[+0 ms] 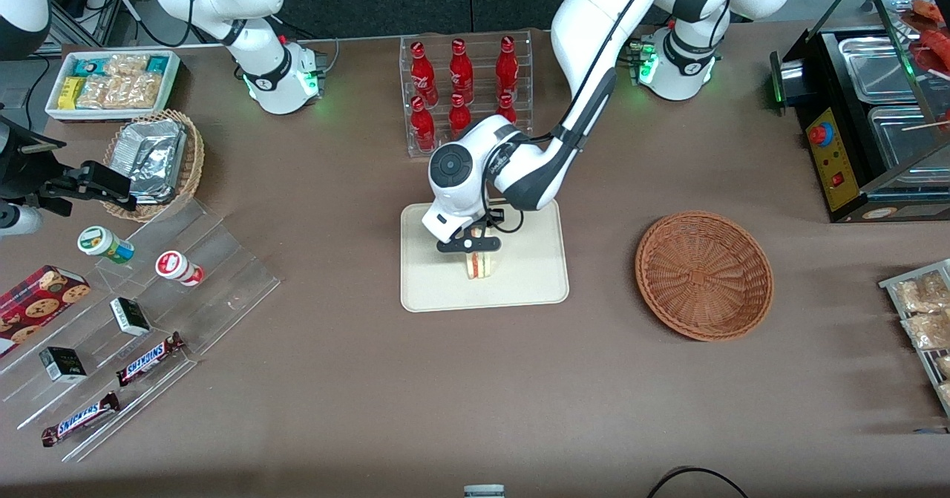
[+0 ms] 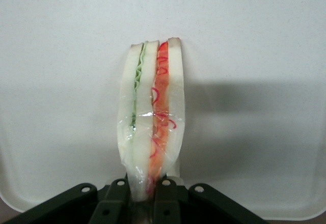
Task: Place sandwich from basket to tray
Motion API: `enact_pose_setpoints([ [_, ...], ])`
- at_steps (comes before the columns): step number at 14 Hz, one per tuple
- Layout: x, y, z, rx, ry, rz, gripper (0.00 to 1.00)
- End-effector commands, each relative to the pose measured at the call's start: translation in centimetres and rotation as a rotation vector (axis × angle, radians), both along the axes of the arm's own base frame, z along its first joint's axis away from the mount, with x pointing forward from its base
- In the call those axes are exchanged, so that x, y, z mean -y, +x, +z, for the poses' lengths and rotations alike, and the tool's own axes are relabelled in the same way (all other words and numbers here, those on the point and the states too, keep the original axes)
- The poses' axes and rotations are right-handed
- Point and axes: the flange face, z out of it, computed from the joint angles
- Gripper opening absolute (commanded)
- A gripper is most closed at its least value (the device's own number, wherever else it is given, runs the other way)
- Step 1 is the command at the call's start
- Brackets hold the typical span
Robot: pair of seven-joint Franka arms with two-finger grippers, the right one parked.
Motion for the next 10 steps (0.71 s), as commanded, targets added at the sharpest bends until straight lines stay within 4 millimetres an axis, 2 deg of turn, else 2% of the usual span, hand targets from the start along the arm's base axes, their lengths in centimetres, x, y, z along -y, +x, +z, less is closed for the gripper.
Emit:
enact_pose_setpoints([
  [1,0.4,0.3,0.1,0.019,0.004,0.004,0.51],
  [2,0.3,0.4,0.1,0.018,0.006,0.0,1.0],
  [5,0.0,0.9,1.5,0.026,0.0,0.013,1.0],
  [6,-0.2,1.2,2.6,0.027,-0.003,0.018,1.0],
  [7,-0.6,1.4,4.0,0.022,0.003,0.025,1.0],
  [10,-4.8,3.9,10.3,0.011,0.035,0.138,1.0],
])
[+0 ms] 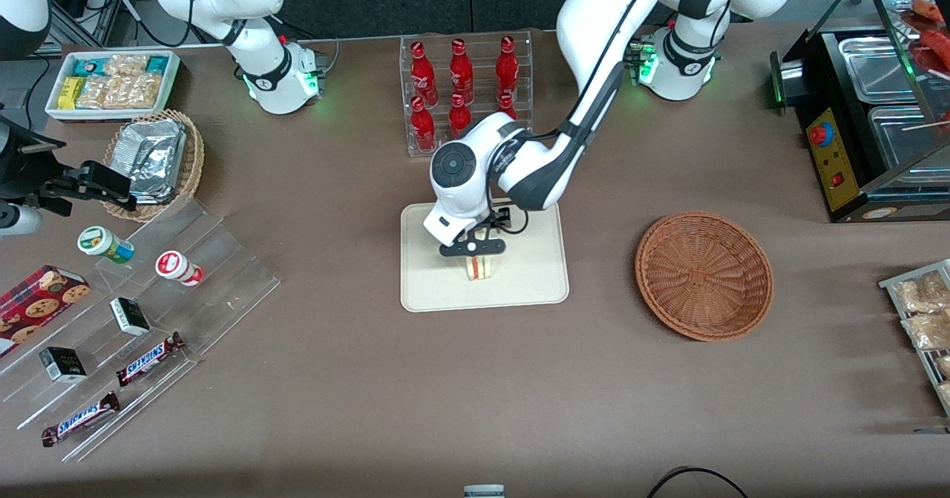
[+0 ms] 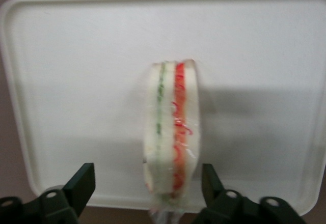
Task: Place sandwich from basket to tray
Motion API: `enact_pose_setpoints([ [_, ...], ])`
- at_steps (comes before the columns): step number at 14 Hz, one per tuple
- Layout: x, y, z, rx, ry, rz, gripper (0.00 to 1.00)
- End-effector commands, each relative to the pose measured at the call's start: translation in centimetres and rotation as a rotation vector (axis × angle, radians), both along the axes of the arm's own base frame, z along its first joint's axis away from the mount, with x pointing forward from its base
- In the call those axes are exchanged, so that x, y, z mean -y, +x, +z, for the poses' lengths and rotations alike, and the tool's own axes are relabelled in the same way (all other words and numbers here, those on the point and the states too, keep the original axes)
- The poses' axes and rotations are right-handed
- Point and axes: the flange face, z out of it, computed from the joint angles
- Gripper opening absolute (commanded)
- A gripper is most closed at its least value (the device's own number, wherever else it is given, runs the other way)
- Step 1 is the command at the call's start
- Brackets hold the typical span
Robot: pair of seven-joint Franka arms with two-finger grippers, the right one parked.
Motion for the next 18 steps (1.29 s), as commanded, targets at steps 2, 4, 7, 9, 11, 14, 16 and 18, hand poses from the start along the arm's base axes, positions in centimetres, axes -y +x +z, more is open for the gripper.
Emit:
enact_pose_setpoints([
  [2,-6.2,2.9,8.8,-0.013,0.023,0.129,1.0],
  [4,-9.7,4.3,12.8,-0.016,0.02,0.168,1.0],
  [7,-15.8,5.8,18.4,-0.036,0.019,0.198,1.0],
  [9,-20.8,6.6,21.4,-0.064,0.014,0.169,1.0],
  [11,-25.2,7.2,23.5,-0.078,0.004,0.152,1.0],
  [14,-32.6,7.8,25.9,-0.12,-0.019,0.091,1.0],
  [16,-37.3,7.7,27.7,-0.145,-0.043,0.031,1.0],
  [18,-41.2,7.1,29.6,-0.157,-0.065,-0.009,1.0],
])
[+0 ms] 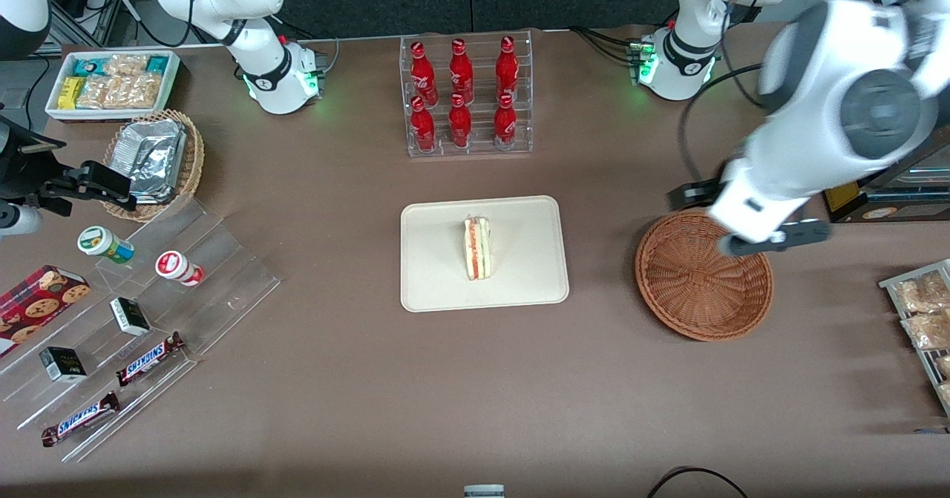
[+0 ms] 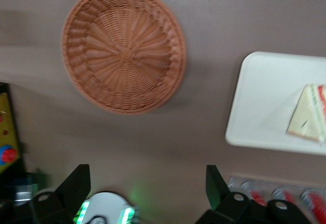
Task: Place sandwich from basket to tray
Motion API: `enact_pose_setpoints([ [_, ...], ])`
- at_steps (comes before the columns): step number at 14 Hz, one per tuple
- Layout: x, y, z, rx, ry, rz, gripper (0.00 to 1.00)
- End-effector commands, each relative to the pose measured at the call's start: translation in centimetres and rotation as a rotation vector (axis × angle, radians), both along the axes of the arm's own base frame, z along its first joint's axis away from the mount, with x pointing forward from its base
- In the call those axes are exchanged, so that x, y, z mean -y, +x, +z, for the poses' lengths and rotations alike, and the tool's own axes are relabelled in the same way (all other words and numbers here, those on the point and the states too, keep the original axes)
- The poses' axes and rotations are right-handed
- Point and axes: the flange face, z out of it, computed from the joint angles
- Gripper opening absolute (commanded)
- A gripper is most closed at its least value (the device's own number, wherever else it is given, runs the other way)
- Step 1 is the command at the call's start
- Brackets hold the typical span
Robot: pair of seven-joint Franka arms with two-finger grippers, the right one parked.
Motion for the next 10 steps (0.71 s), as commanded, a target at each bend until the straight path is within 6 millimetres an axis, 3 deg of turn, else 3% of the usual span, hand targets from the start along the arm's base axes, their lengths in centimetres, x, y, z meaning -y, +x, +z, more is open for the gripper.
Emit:
enact_pose_setpoints([
  [1,-4.8,-2.1,2.6,-0.007,-0.037,-0.067,1.0],
  [4,-8.7,-4.6,4.8,0.02,-0.064,-0.088,1.0],
  [6,-9.9,-6.1,6.5,0.026,-0.08,-0.127,1.0],
  [7,-11.8,-6.7,6.9,0.02,-0.09,-0.131,1.0],
  [10,-13.3,-6.7,7.0,0.025,-0.1,-0.145,1.0],
])
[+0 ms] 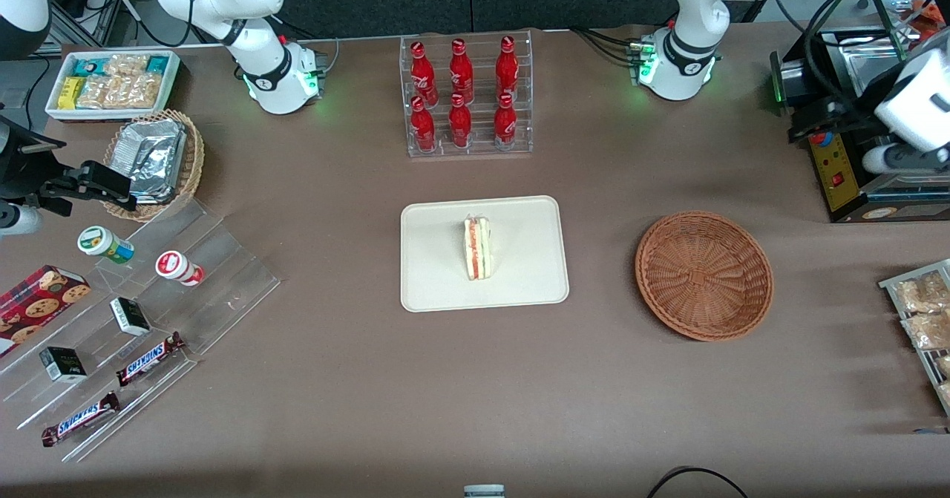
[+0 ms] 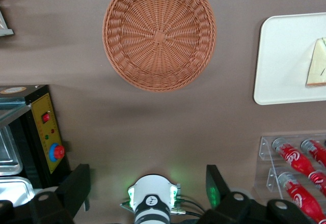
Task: Place sandwich from basket to tray
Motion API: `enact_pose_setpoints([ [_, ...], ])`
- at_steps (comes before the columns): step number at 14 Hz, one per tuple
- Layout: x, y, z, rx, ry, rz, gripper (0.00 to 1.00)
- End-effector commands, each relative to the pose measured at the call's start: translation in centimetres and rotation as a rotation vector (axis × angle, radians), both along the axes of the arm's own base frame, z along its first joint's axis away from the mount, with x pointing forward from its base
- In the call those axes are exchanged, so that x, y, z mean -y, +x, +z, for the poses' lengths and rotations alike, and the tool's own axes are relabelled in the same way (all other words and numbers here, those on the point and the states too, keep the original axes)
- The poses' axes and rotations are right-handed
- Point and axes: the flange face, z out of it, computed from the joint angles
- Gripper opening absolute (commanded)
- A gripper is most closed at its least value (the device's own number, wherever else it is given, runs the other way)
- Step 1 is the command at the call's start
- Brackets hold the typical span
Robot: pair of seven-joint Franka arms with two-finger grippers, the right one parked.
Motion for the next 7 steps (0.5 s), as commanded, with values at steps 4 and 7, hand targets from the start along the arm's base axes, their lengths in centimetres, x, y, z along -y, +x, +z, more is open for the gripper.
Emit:
enact_pose_setpoints([
  [4,-0.12,0.67,-0.13,0.0,-0.001,-0.019,1.0],
  [7,-0.39,0.75,-0.01,0.005,0.027,-0.018,1.0],
])
